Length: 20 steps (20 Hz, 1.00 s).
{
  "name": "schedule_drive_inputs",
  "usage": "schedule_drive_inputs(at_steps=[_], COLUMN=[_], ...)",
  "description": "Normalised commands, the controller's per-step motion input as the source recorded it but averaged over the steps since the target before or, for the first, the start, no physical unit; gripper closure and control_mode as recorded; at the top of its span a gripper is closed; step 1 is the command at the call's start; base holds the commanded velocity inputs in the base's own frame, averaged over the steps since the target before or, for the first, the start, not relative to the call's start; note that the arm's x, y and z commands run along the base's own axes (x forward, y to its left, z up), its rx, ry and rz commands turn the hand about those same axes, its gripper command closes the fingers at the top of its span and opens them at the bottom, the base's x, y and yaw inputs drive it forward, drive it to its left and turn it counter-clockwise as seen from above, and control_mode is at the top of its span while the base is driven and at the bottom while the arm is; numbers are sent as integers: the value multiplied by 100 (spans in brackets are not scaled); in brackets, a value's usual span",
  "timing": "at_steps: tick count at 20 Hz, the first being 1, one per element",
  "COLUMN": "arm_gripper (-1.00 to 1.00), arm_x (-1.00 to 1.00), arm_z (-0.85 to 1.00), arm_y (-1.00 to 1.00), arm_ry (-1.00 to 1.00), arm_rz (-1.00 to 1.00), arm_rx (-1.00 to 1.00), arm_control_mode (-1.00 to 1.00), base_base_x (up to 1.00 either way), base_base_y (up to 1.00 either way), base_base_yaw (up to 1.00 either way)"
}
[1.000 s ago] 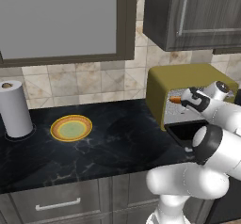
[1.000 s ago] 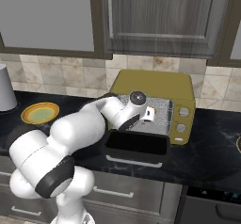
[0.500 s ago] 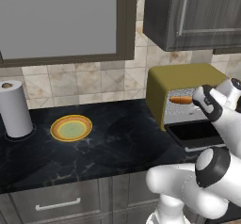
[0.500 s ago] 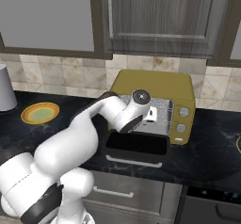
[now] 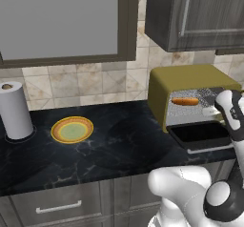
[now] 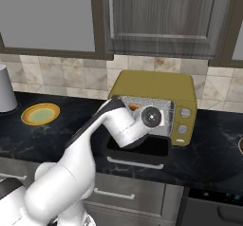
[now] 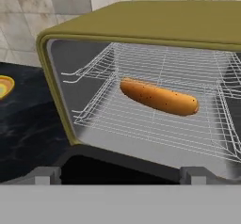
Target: Open the toaster oven door. Place the hotdog bun on the bottom rack in the toaster oven and place the chicken drumstick on the top rack.
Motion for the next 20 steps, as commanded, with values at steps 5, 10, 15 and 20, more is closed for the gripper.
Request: schedule_drive_inputs(at_steps=[5,10,15,20], arm_gripper=[-100,-100,-100,-100], arm_x=[-1,8,25,32], arm_z=[34,2,-3,-13], arm_y=[0,3,1,-1], arm_ry=[-14,-18,-21,-10], arm_rz=[0,-2,0,0], arm_rx=[0,0,0,0], arm_control_mode=[-100,-100,-100,-100], base_base_x=[0,0,0,0], base_base_y=[0,0,0,0], base_base_yaw=[0,0,0,0])
